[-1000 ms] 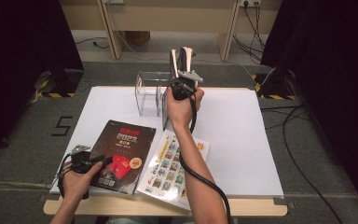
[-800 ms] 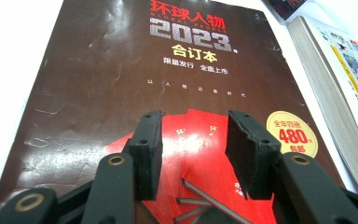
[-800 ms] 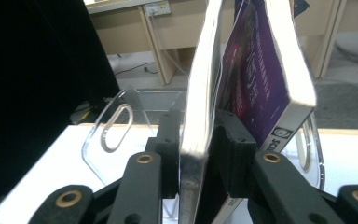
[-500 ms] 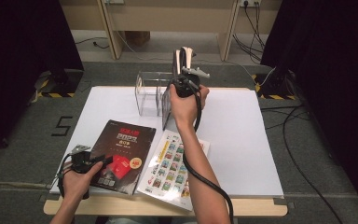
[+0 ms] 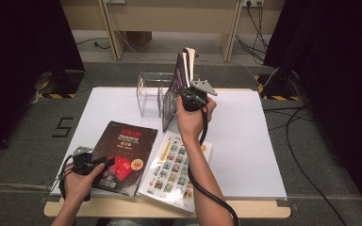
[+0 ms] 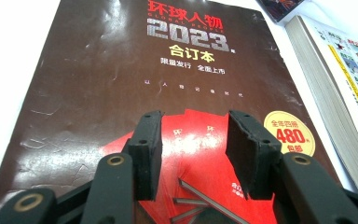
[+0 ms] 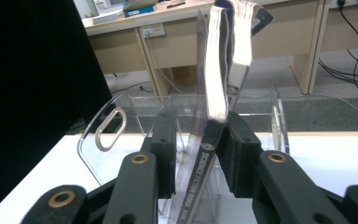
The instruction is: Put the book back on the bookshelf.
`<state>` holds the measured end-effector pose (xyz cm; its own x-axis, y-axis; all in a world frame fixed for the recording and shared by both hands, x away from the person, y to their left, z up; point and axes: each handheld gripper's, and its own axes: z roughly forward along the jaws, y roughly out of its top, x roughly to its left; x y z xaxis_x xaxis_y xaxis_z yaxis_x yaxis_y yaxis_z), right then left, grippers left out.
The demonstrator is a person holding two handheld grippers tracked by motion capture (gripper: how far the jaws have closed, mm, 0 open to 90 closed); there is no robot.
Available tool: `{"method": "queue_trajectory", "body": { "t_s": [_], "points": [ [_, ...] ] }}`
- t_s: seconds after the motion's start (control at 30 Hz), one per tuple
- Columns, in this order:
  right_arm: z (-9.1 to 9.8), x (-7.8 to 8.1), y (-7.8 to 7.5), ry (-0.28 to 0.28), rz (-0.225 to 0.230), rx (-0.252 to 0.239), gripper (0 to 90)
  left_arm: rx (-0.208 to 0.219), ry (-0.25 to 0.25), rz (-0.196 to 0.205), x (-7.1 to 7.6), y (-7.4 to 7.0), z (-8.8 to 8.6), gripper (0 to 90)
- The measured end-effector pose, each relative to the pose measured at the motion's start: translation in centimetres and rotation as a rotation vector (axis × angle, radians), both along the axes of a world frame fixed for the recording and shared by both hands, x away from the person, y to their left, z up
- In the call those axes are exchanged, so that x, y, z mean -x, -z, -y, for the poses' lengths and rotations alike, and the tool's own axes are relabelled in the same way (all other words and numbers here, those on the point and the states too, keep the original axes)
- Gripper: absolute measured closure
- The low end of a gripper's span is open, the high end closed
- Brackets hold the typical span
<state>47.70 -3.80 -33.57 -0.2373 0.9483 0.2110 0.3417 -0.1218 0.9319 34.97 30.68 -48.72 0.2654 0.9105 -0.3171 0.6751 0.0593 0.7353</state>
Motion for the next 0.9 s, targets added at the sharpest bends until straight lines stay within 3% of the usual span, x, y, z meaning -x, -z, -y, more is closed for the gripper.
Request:
{"method": "queue_trajectory", "body": {
  "t_s": [0.17, 0.37, 0.63, 0.73, 0.9],
  "points": [
    [0.4, -0.4, 0.1, -0.011, -0.048, -0.035, 71.6, -0.001, 0.001, 0.001, 0.0, 0.0, 0.0, 55.2],
    [0.3, -1.0, -0.2, -0.019, -0.117, -0.026, 77.5, 0.002, 0.002, 0.0, 0.0, 0.0, 0.1, 55.1],
    [-0.4, -2.1, -0.5, -0.037, -0.201, -0.022, 76.9, 0.004, 0.007, -0.001, 0.0, 0.0, 0.2, 55.0],
    [-0.6, -2.4, -0.8, -0.021, -0.232, -0.014, 82.8, 0.006, 0.006, -0.002, 0.0, 0.0, 0.2, 55.0],
    [-0.8, -2.7, -1.0, -0.033, -0.222, -0.051, 84.4, 0.006, 0.009, -0.002, 0.0, 0.0, 0.1, 55.0]
  ]
}}
